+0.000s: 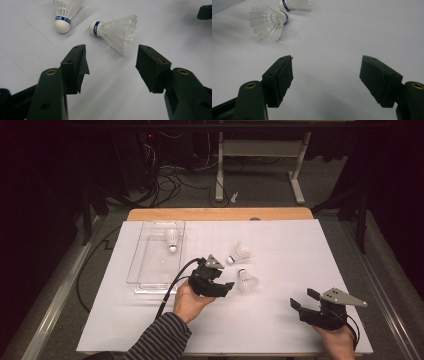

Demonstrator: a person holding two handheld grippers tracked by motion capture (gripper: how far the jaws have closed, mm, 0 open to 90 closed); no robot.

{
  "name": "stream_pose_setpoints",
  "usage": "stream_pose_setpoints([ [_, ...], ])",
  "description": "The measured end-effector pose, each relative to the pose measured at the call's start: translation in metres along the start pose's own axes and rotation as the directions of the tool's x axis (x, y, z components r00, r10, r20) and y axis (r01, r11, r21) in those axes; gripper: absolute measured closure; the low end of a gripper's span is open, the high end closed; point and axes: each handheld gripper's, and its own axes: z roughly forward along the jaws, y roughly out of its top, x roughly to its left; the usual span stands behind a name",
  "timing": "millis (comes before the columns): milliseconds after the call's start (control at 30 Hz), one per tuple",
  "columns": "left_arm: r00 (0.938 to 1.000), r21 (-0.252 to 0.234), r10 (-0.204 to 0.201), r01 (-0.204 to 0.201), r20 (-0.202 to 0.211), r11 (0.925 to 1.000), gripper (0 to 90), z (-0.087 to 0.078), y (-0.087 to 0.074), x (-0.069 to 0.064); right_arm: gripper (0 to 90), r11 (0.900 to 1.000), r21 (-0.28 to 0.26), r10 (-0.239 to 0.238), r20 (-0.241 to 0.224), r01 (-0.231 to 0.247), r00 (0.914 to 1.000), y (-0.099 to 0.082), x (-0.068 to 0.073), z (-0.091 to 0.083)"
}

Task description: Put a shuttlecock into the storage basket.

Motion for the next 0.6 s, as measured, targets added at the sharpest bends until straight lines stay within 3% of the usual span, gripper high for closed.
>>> stream_pose_setpoints([
  [433, 0.9985, 0.077, 0.054, -0.053, -0.011, 0.9956, 47.9, 0.014, -0.001, -0.007, 27.4, 1.0000, 0.000, -0.001, 0.000, 0.001, 1.0000, 0.000, 0.000, 0.000],
  [600, 0.9983, 0.102, 0.057, -0.056, -0.009, 0.9932, 48.7, 0.018, -0.002, -0.010, 27.3, 1.0000, -0.001, -0.002, -0.002, 0.002, 1.0000, 0.000, 0.000, 0.000],
])
